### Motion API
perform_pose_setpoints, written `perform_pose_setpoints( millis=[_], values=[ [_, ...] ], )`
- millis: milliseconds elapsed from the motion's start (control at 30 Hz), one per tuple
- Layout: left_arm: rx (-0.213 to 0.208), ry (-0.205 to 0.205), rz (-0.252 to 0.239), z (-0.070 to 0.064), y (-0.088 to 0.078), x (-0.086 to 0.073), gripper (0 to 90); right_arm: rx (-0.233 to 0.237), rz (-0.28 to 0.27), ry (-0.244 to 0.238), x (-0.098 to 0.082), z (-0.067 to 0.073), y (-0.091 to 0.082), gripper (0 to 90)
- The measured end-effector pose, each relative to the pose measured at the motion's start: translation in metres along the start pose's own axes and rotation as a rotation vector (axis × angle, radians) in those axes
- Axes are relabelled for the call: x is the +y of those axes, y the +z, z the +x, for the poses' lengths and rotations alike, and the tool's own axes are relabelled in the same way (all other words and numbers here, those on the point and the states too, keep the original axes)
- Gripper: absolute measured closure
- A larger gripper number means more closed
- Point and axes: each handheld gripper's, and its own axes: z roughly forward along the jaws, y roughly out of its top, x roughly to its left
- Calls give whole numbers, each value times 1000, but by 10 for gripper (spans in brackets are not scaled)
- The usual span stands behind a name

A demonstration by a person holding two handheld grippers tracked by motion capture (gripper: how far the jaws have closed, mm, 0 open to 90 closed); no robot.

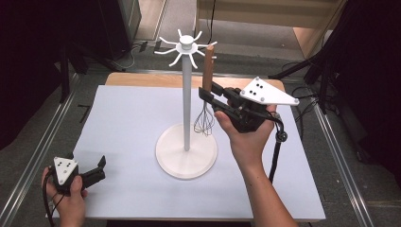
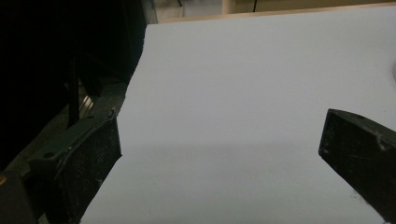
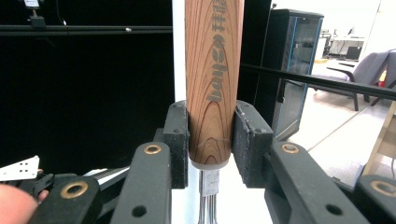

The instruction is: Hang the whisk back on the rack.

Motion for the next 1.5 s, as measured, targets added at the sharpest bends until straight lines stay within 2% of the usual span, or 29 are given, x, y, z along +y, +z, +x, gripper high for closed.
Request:
perform_pose_setpoints(
  millis=[67,233,433,600,767,1033,1500],
  values=[
    [2,-3,-2,0,0,0,0,0,-6,-14,0,0,1,706],
    [0,-5,-4,0,0,0,0,9,1,17,-3,1,3,706],
    [0,-5,-1,0,0,0,0,14,2,22,-4,0,6,706],
    [-1,-5,-4,0,0,0,0,13,8,6,-5,1,7,706],
    [-1,-6,-4,0,0,0,0,12,10,19,-9,-2,7,706],
    [1,-5,-3,0,0,0,0,12,-4,5,-13,-3,5,706],
    [2,2,0,0,0,0,0,34,-10,4,-14,-5,1,679]
  ],
)
